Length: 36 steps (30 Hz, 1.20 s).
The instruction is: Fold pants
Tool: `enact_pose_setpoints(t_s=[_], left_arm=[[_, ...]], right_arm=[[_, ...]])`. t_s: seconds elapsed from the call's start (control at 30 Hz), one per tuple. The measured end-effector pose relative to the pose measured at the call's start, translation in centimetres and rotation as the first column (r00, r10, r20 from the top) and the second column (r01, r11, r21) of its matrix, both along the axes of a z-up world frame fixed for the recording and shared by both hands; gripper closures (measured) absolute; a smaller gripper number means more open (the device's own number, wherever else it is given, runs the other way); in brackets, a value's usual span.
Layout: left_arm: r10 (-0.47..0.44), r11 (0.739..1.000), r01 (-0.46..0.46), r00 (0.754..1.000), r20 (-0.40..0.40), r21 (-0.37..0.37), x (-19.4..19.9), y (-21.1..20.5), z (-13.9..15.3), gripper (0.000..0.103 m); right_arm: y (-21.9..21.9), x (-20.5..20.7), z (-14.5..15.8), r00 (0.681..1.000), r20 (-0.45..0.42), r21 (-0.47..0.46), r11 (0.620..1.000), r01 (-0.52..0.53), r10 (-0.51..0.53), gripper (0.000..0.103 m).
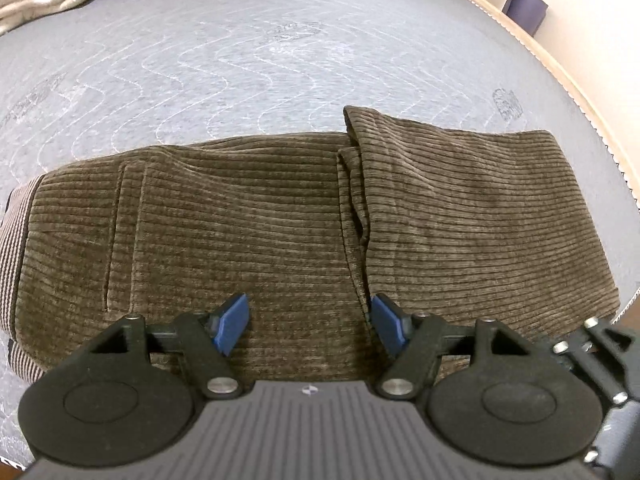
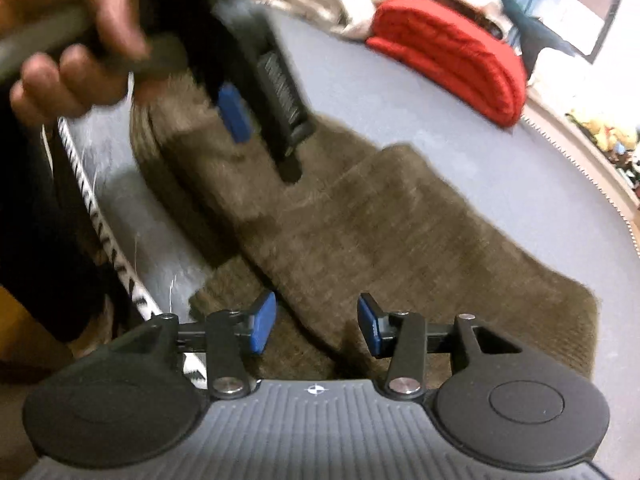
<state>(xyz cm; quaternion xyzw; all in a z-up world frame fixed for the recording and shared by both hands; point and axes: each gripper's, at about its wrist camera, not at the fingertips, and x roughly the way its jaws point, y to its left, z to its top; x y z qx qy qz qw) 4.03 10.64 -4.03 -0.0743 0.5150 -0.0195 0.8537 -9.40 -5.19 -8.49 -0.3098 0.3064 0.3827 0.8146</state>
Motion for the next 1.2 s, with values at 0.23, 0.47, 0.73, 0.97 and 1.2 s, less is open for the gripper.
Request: enact_pose_setpoints(t_s=[0.23,0.47,0.73,0.97,1.2], left_arm=[[0.008,1.000,-0.008,1.000,-0.001,0.000,0.3,-0.1,-0.3,0.030],[0.029,0.999,-0.028,0.999,0.024,-0.018,0.7,0.1,0.2,0.030],[0.087,0.973,-0.084,0.996,0.005,-0.214,1.8,0.9,-0.3,0.031],[0.152,0.941,-0.153,0.988,-0.029,-0.301,5.2,0.1,-1.9,0.034],[0.084,0.972,-0.090,0.996,-0.035,-0.216,7.3,-3.2,-3.5,0.046]], right_arm=[[0.5,-0.3,-1.1,0.998,0.040,-0.026,0.998,-0.053,0.054,0.092],[-2.9,-1.6,3.2,0.988,0.093,0.125,0.983,-0.134,0.123,0.097],[-2.8,-2.4,-0.3,0.973,-0.002,-0.051,0.972,-0.230,0.230,0.089],[-4.3,0.8,3.5,0.996,-0.075,0.176,0.984,-0.041,0.055,0.068],[-12.8,7.3,5.9,0.862,-0.254,0.361,0.784,0.504,-0.438,0.048]])
